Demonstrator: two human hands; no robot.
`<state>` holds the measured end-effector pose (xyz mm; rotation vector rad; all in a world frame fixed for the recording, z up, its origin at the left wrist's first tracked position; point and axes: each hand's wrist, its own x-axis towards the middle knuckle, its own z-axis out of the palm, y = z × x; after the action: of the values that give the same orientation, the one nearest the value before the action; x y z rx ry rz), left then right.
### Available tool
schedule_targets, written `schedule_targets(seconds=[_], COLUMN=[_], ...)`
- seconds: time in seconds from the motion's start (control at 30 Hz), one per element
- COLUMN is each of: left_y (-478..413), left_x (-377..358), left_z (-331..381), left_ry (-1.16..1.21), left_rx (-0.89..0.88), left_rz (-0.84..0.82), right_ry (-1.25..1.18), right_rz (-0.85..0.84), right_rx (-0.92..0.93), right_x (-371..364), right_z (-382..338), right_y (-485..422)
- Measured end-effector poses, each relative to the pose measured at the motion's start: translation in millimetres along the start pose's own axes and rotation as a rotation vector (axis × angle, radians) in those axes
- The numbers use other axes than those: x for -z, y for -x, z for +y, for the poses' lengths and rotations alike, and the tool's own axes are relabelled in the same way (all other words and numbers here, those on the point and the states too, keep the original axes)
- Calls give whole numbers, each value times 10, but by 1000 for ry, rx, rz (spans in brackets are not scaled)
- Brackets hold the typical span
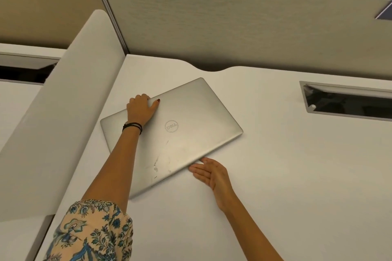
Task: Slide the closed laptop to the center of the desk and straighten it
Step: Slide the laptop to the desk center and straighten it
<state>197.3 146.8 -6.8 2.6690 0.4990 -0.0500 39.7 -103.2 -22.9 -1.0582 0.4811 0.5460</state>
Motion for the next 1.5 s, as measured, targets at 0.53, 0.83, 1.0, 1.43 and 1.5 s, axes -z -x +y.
schedule_targets(seconds=[0.53,0.83,1.0,1.43,1.5], left_y=[422,1046,1412,2930,3150], left_x=[2,122,227,-231,-371], left_z=[-115,-64,86,573,631], left_ry=[112,273,379,673,698], left_rx=[-47,-50,-75,94,115], left_rz=[-213,-185,-115,-476,-539], right_ry=[136,106,210,544,607], right_rz=[152,316,343,484,488], right_rx=[57,121,153,283,293], right_x=[81,242,363,1357,1504], right_z=[-56,-273,-466,-890,-935], right_y=[106,367,606,1152,1233])
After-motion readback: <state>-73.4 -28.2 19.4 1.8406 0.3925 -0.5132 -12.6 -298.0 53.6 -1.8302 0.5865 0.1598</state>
